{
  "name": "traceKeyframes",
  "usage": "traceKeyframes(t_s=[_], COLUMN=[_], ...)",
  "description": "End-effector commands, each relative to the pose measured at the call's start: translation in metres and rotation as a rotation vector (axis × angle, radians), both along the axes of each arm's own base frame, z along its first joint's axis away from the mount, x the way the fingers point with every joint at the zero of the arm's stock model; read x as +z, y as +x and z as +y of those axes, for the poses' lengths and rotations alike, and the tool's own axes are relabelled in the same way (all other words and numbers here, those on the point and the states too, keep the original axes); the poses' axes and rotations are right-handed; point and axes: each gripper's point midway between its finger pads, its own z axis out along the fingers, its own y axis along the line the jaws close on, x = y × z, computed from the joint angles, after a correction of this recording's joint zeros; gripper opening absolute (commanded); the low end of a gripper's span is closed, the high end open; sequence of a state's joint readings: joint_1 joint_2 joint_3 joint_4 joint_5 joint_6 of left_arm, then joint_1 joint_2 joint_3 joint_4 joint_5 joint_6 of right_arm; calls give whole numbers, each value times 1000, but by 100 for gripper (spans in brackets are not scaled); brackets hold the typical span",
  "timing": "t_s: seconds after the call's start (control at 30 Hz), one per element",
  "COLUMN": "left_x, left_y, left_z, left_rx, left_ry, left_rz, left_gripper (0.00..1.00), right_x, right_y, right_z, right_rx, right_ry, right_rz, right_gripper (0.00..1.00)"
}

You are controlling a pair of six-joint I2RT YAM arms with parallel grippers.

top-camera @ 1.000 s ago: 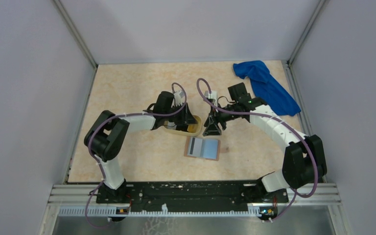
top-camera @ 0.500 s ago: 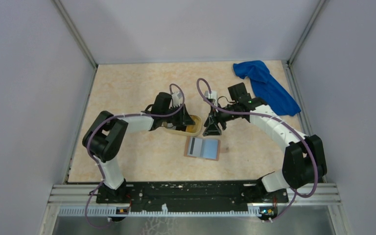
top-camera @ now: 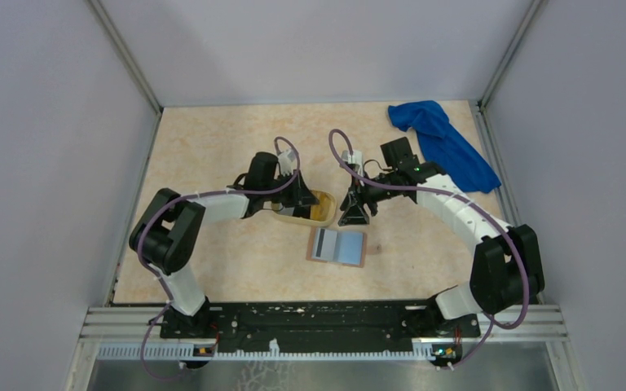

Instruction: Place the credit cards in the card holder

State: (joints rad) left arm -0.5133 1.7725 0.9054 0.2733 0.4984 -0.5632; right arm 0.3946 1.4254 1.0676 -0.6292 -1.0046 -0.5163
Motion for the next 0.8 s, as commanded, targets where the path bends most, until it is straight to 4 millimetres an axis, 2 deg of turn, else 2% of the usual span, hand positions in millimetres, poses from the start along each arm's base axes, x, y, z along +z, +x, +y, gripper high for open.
traceKeyframes(t_s=[0.0, 0.17, 0.57, 0.77], left_x=[9, 9, 29, 62], left_y=[1, 4, 16, 6], left_z=[1, 7, 41, 59], left_rx=[-16, 12, 169, 197], left_ry=[-32, -12, 86, 83], left_rz=[-31, -53, -196, -352], left_gripper=[21, 0, 0, 0], right_x=[34, 33, 31, 31], right_y=[5, 5, 5, 2], right_z=[2, 2, 2, 2], right_rx=[18, 17, 21, 50], right_ry=[67, 66, 63, 69], right_rz=[-101, -97, -94, -122], right_gripper=[57, 57, 57, 57])
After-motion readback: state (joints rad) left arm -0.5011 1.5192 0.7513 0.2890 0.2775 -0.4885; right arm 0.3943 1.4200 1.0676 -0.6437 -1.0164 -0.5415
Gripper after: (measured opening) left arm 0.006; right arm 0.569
